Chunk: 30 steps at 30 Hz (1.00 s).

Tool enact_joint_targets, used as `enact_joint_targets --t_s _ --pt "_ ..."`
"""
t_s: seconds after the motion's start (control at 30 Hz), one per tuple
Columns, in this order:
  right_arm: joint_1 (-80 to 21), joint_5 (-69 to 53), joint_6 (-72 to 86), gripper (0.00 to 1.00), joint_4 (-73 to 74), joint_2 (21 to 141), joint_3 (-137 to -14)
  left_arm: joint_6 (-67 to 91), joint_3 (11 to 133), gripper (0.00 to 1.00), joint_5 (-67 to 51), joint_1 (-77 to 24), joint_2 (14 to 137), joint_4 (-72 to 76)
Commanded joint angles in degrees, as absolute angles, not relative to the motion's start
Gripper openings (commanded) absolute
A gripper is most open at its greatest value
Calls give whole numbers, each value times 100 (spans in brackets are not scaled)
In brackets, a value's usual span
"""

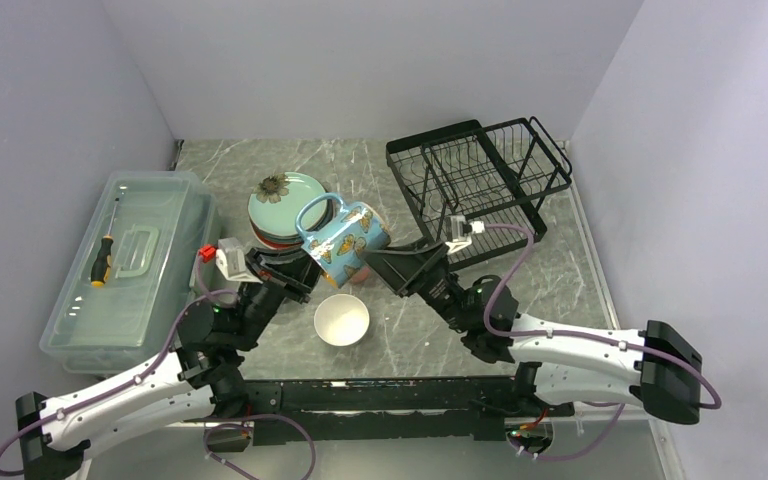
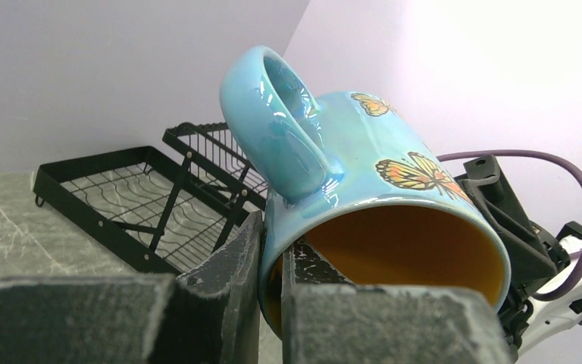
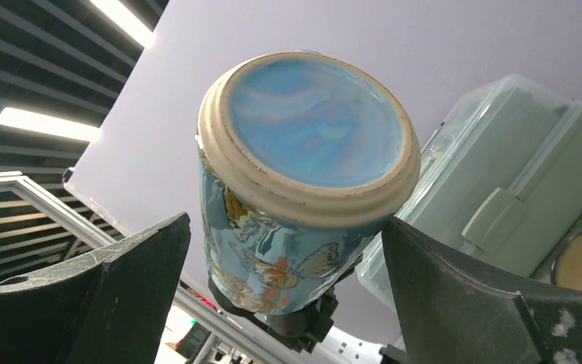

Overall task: Load the mixed dishes into the dish rack
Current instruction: Turn the cup upside down in the dish rack.

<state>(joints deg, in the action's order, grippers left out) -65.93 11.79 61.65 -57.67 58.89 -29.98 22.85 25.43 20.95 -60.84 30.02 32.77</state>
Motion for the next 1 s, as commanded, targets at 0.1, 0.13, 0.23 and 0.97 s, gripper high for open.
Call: enact_joint_targets --t_s 0.1,0.13,0.23,0.97 --pt "-6820 1501 5662 100 -6781 6246 -3616 2115 2786 0 1933 -6100 2865 4325" --pt "-6836 1522 5622 100 -6811 6275 -3651 2118 2780 0 1920 -6105 2859 4318" --pt "-6872 1568 5527 100 -6854 6354 -3752 2126 2756 0 1931 -6100 2802 4286" --pt "-6961 1617 5250 100 -7482 7241 -4528 2366 2574 0 1546 -6100 2879 4253"
